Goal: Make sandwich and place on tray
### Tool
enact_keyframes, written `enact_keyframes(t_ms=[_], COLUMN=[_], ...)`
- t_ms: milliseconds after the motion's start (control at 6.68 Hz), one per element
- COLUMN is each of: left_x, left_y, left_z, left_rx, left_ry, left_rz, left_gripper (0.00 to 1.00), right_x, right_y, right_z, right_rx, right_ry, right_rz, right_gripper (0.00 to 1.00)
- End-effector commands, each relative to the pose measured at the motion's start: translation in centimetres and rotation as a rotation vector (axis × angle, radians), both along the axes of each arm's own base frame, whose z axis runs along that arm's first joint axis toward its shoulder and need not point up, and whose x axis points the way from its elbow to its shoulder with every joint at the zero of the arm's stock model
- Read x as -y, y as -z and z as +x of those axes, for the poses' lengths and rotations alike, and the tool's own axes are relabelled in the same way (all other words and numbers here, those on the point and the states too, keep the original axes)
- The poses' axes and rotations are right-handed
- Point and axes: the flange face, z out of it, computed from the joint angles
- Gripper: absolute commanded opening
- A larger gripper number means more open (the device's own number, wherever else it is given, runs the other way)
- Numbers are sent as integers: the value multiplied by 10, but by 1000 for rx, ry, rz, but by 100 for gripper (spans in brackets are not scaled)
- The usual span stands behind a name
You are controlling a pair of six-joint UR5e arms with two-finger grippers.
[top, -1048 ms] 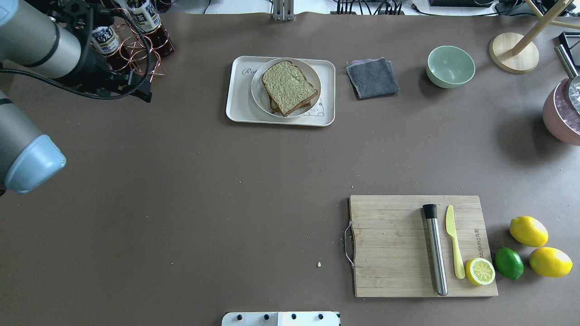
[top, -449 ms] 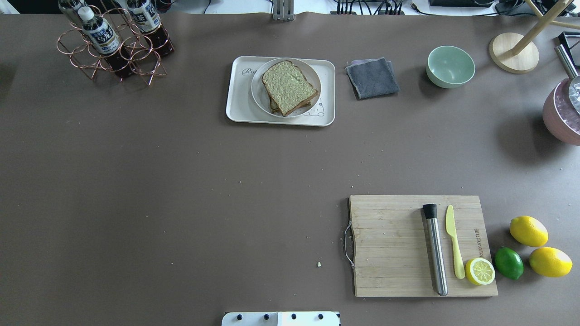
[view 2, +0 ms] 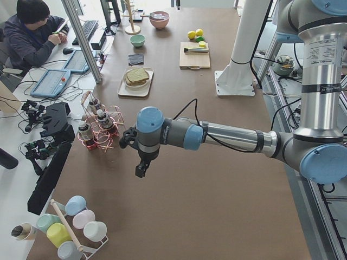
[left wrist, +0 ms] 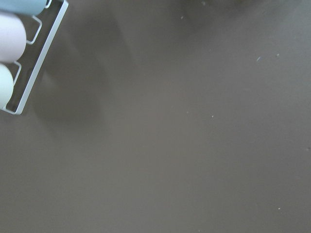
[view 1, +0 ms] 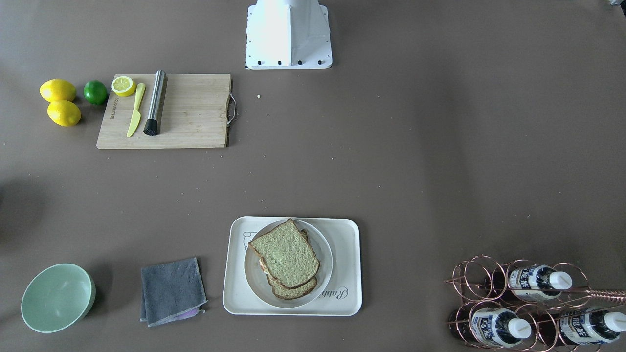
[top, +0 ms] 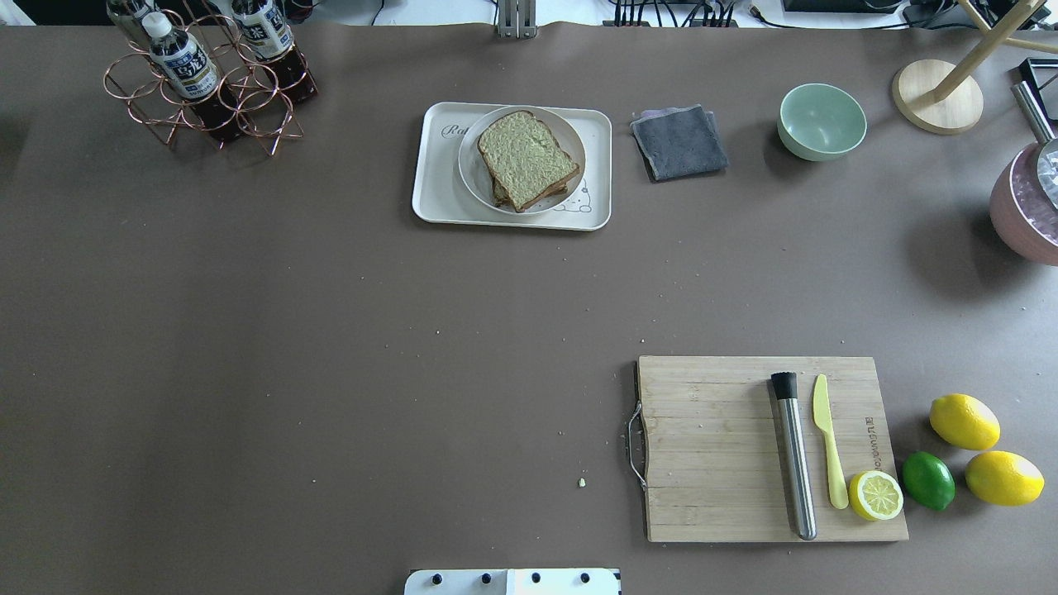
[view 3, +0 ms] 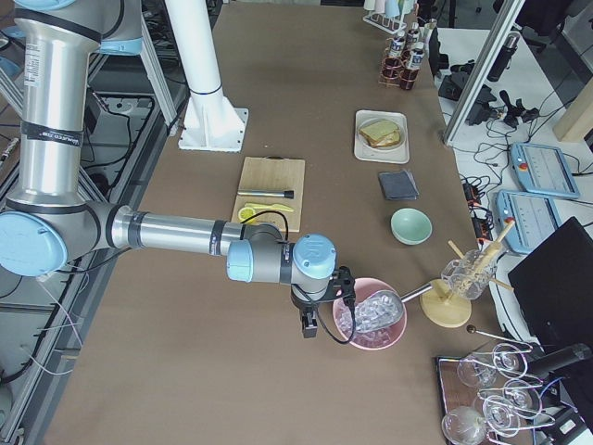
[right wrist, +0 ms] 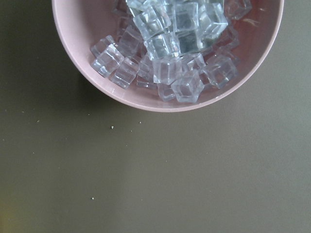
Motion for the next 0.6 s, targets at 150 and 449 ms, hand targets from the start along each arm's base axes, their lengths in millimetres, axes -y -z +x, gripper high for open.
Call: enact_keyframes(t_ms=[150,449], left_x=[-11,-13], left_y=[-30,-39], left_z=[-3,-3], left_rx=[-6,-6], left_ry=[38,37], left_rz=[-52,-57], left_gripper=[97,97], right_x=[0,6], right_y=[2,32], right_z=[4,-12], right_rx=[-7,-120], right_ry=[-10,45], right_rz=[-3,-55], right_gripper=[100,100])
